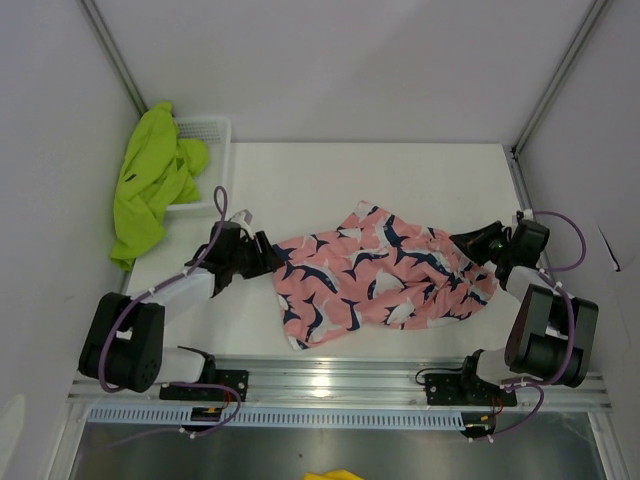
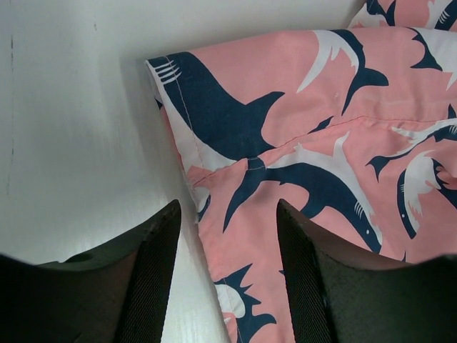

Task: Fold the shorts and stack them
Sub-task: Flatten the shorts out

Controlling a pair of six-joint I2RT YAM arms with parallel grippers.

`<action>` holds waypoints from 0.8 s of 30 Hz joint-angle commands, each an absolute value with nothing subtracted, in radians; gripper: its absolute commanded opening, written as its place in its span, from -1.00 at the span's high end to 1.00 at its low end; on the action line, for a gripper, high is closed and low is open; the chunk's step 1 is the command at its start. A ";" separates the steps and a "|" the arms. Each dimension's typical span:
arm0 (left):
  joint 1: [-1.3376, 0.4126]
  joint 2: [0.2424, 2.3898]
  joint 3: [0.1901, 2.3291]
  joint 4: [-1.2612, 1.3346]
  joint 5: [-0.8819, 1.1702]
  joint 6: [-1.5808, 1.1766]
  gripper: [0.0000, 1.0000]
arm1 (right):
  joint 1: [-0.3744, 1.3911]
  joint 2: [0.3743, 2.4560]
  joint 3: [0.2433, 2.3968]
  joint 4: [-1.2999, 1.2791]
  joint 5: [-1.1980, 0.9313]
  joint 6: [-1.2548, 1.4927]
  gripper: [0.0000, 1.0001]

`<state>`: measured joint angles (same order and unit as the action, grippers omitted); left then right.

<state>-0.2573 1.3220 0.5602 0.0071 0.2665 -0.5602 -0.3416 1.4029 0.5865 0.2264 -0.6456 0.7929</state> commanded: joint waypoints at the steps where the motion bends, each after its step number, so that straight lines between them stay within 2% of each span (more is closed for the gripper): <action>1: -0.261 1.336 0.548 0.083 0.282 -0.572 -0.18 | -0.337 1.413 0.580 0.276 -0.661 0.795 1.00; 15: -0.261 1.440 0.494 0.218 0.422 -0.589 -0.05 | -0.337 1.422 0.575 0.281 -0.666 0.798 1.00; 24: -0.261 1.448 0.500 0.311 0.459 -0.606 0.28 | -0.336 1.436 0.572 0.291 -0.676 0.801 1.00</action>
<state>-0.2573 1.4441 0.5026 0.2237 0.4274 -0.5892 -0.3412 1.4265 0.5774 0.2607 -0.6628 0.7971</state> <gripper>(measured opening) 0.378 0.007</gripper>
